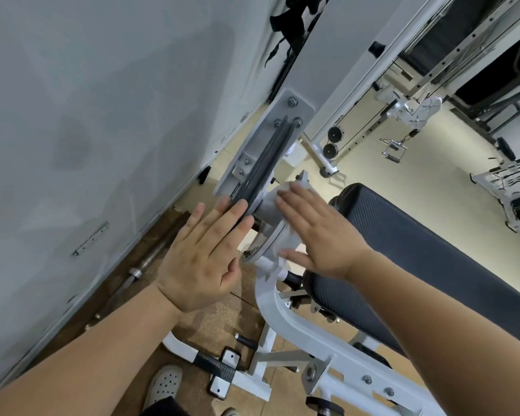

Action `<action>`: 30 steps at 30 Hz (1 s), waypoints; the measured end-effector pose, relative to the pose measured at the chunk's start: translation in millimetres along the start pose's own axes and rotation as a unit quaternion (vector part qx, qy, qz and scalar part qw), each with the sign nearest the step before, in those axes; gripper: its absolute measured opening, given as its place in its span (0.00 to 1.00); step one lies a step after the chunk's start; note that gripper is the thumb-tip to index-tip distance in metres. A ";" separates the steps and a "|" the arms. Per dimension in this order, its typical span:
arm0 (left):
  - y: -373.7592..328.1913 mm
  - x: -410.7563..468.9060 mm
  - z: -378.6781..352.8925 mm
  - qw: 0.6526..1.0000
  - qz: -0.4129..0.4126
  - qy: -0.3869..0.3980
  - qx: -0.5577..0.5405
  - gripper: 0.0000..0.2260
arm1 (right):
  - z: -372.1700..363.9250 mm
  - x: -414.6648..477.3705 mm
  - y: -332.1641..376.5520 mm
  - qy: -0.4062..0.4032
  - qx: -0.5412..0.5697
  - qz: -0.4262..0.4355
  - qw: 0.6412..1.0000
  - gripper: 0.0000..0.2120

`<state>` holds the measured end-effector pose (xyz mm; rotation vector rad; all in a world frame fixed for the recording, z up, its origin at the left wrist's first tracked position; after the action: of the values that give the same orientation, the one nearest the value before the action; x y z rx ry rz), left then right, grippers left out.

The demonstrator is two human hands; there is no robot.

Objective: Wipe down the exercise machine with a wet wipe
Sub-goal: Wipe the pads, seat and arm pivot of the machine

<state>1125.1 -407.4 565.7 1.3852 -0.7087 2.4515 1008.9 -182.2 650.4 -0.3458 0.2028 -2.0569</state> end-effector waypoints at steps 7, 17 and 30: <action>1.5 -6.4 -8.0 1.000 0.004 0.004 0.015 0.32 | -9.9 11.5 56.5 -0.061 0.218 -0.258 0.939 0.47; -2.5 -11.1 -13.0 0.999 0.026 0.041 0.013 0.49 | -12.2 47.3 36.2 -0.070 0.292 -0.405 0.863 0.39; -24.7 -4.9 7.3 0.980 0.096 0.144 0.096 0.41 | -14.7 -14.7 84.3 -0.161 0.205 -0.259 0.930 0.23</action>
<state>1143.6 -390.0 571.9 1.0255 -0.5735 2.8597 1080.4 -210.4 610.0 -0.5050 -0.5710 -2.4425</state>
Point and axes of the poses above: each hand's wrist, its own x-axis towards the middle knuckle, its own z-axis out of the back of the hand, y = z × x, the point moved 1 cm from there along x, towards the middle knuckle, and after that the axes turned 13 degrees about -y, right-handed, at the moved point
